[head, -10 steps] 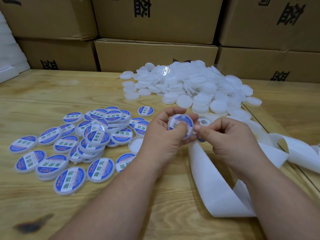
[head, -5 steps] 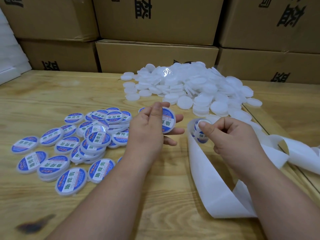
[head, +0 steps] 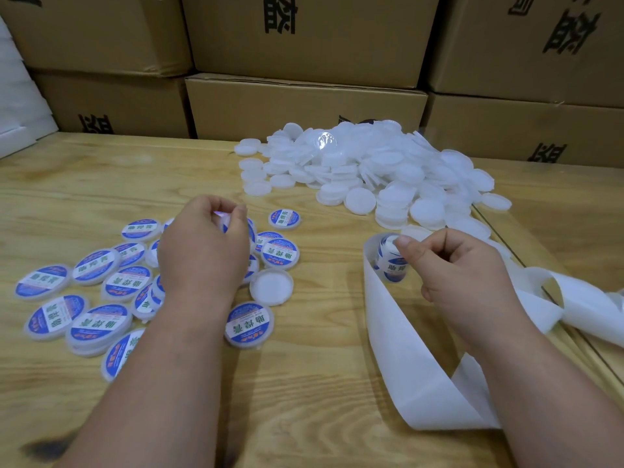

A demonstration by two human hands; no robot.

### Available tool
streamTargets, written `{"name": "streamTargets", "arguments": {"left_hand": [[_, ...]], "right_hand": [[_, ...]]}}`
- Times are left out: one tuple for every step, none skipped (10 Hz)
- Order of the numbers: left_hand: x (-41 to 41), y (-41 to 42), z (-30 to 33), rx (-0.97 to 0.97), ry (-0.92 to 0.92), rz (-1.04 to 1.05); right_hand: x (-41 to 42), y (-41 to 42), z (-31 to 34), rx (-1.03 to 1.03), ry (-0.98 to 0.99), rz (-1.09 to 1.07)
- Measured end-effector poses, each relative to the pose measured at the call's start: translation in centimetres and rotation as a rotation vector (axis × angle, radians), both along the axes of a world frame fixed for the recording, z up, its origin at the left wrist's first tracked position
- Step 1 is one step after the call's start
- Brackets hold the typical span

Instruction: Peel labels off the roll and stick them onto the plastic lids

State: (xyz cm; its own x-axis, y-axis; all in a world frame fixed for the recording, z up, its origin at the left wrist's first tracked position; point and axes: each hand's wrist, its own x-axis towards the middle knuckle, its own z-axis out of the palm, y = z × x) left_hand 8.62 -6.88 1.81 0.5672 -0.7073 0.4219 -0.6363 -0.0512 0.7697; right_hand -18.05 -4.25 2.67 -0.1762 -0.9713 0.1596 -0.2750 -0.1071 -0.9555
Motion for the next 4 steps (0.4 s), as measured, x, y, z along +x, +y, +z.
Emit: {"name": "streamTargets", "arguments": {"left_hand": [[0.4,-0.3,-0.4,0.11,-0.091,0.035],[0.1,-0.2,-0.4,0.149,-0.2,0.125],[-0.9,0.1,0.0,-0.015,-0.174,0.055],[-3.3,2.0,0.6,-0.204,-0.108,-0.158]], "right_hand": [[-0.1,-0.2,-0.2,0.001,-0.004,-0.005],[-0.1,-0.3,-0.5,-0.01,0.001,-0.004],[-0.1,-0.3,-0.7,-0.05,-0.005,0.01],[0.0,0.2,-0.1,-0.105,-0.047,0.042]]}}
